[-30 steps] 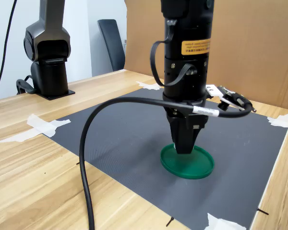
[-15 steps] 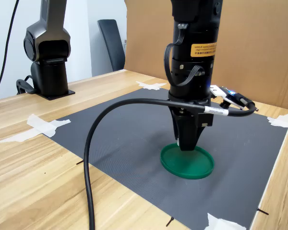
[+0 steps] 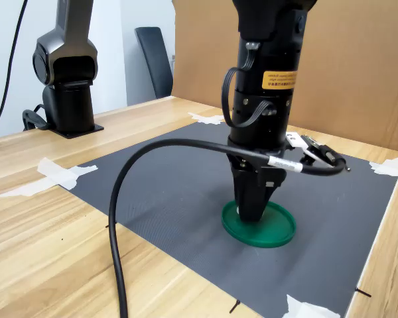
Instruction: Grasp a white terminal and put it in the green lid.
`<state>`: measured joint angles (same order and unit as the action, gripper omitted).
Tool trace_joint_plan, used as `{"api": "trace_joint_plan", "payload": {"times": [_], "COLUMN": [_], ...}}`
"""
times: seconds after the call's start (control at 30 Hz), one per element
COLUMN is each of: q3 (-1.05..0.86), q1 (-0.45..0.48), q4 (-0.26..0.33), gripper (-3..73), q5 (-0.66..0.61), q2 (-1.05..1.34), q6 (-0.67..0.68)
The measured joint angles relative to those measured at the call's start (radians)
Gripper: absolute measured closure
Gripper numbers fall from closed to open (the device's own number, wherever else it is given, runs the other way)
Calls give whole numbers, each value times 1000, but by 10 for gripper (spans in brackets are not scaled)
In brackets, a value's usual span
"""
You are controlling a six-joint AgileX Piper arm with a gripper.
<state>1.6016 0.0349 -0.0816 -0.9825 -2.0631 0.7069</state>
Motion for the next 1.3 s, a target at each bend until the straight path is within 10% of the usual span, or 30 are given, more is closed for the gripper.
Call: {"api": "trace_joint_plan", "payload": {"times": [0.23, 0.5, 0.87, 1.3], "q3": [0, 0, -359, -893], "q1": [0, 0, 0, 0], "q4": [0, 65, 82, 112], "gripper": [183, 164, 684, 721], "q5": [25, 79, 264, 421], "q2": [6, 230, 686, 1445], "q6": [-19, -78, -347, -723]}}
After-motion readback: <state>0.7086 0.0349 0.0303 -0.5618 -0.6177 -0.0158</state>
